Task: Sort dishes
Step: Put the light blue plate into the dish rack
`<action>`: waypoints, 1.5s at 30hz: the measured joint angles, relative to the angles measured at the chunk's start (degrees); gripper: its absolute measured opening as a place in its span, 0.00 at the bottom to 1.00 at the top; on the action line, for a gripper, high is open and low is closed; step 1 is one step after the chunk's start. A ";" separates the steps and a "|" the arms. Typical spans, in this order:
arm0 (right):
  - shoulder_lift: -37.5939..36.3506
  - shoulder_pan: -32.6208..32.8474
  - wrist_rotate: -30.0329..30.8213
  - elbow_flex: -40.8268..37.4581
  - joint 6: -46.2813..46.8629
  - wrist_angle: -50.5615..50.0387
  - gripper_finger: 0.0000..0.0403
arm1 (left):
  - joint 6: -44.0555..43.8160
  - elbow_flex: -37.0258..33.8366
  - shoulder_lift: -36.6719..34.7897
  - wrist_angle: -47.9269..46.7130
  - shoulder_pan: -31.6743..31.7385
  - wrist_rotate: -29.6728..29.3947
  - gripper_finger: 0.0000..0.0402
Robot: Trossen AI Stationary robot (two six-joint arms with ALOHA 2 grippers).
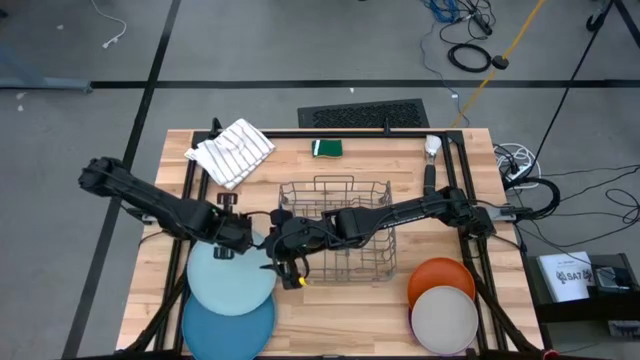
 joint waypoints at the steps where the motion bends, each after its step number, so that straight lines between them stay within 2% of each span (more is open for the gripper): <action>1: 0.00 0.01 0.87 0.00 -0.13 0.31 0.53 | 0.02 0.43 -0.36 -0.40 0.00 -0.61 0.00; 8: -0.02 0.01 1.29 0.00 0.84 0.83 0.53 | 0.01 3.38 -2.47 -4.25 0.00 -4.59 0.00; 21: -0.02 0.24 1.17 -0.02 5.10 -4.06 0.53 | 0.15 6.39 -4.60 -6.28 -0.02 -7.15 0.00; 29: -0.92 1.83 2.42 -0.04 -0.45 -0.42 0.54 | 0.09 6.42 -4.60 -6.27 -0.02 -7.17 0.00; 36: -0.82 2.19 2.71 -0.09 3.34 -12.38 0.55 | -0.01 6.44 -4.58 -6.27 -0.55 -7.01 0.00; 42: 0.47 2.50 10.30 -0.01 6.37 -15.43 0.55 | -0.05 6.44 -4.56 -6.16 -0.99 -8.36 0.00; 45: 1.81 1.99 11.40 -0.07 8.43 -14.03 0.55 | -0.03 6.44 -4.56 -6.14 -1.33 -9.46 0.00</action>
